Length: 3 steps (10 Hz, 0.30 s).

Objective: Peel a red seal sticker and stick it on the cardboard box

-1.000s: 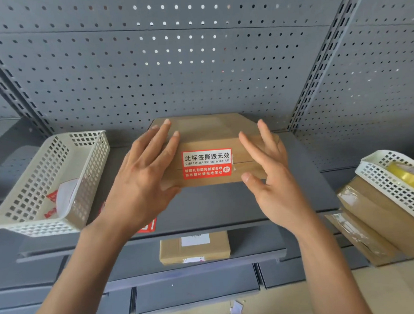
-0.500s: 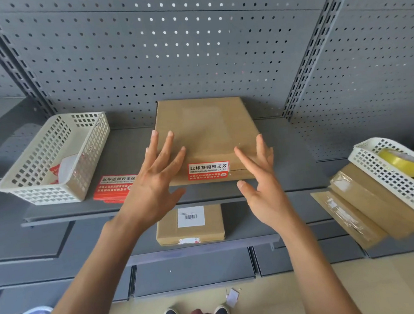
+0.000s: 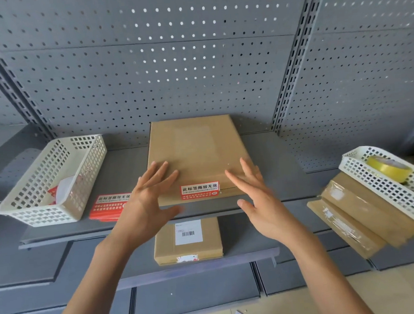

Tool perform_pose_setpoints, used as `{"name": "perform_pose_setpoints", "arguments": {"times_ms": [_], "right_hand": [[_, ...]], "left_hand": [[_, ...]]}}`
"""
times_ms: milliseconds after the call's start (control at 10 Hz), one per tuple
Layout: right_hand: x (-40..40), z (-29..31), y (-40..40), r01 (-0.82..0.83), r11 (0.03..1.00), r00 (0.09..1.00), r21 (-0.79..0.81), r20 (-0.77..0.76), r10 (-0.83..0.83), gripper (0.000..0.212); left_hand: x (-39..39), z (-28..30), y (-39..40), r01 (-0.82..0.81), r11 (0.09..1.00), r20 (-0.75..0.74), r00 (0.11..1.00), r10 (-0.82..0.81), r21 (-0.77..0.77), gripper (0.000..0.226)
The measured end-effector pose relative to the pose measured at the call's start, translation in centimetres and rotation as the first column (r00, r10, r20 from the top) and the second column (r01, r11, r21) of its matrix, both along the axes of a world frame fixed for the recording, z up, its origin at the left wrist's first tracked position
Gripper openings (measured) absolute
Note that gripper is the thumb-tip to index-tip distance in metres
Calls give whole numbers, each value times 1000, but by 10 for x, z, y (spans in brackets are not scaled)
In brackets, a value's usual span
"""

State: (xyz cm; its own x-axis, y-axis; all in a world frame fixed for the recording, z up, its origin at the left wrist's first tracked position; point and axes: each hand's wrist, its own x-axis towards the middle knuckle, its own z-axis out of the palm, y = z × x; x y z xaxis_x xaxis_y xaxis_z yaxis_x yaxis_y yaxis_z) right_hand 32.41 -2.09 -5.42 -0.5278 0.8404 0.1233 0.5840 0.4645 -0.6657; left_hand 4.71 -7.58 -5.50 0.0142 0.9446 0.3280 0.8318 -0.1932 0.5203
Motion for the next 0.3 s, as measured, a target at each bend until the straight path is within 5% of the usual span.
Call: {"name": "perform_pose_setpoints", "arguments": {"times_ms": [100,300], "right_hand": [[18,28,0,45,999,999,-17,-3,-45,57],[64,127,-27,289,948,921,134,-311,-236,25]], "left_hand": [[-1,17,-1,-10,995,74,997,17,-96,77],[-16,58,23,-145,978,181,968,171,-148,40]]}}
